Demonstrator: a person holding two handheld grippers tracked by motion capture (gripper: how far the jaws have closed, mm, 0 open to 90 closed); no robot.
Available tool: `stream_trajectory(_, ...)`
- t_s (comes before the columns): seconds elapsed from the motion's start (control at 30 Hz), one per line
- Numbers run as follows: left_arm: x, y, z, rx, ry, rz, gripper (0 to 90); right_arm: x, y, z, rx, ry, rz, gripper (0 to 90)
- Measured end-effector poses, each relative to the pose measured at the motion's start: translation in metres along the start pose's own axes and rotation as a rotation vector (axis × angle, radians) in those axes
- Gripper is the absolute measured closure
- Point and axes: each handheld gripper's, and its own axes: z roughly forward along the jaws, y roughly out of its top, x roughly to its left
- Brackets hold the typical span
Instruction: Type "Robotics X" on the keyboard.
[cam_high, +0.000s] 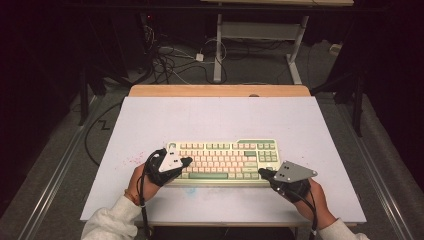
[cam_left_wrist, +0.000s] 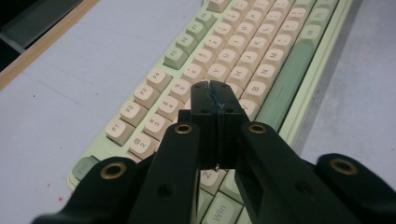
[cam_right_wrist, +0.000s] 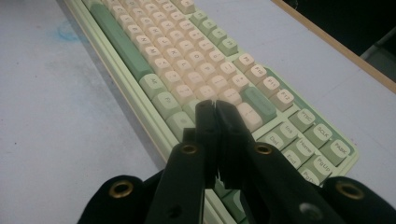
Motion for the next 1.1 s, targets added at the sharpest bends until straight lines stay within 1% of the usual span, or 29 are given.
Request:
stream_trajectory(0.1,-0.003,0.0,-0.001,0.0,-0.01,0.012,87.1,0.0,0.0,0.0,-0.002,0.001,0.0,89.2)
stream_trajectory(0.17,-0.005,0.001,-0.002,-0.007,-0.019,0.011,87.1,0.0,0.0,0.0,-0.001,0.001,0.001,89.2)
stream_trajectory(0.3,-0.009,0.0,-0.001,-0.004,-0.028,0.018,87.1,0.0,0.0,0.0,-0.001,0.002,0.002,89.2)
stream_trajectory(0.43,-0.01,0.0,0.0,-0.004,-0.039,0.017,87.1,0.0,0.0,0.001,0.0,0.005,-0.001,89.2)
stream_trajectory(0.77,-0.017,-0.002,0.008,0.019,-0.077,0.033,87.1,0.0,0.0,0.001,0.004,0.008,0.0,89.2)
stream_trajectory(0.8,-0.018,-0.002,0.008,0.021,-0.078,0.037,87.1,0.0,0.0,0.001,0.004,0.009,-0.001,89.2)
stream_trajectory(0.93,-0.018,-0.003,0.009,0.021,-0.082,0.03,87.1,0.0,0.0,0.001,0.006,0.008,0.001,89.1)
stream_trajectory(1.1,-0.019,-0.003,0.012,0.031,-0.087,0.039,87.1,0.001,-0.001,0.002,0.009,0.009,-0.001,89.1)
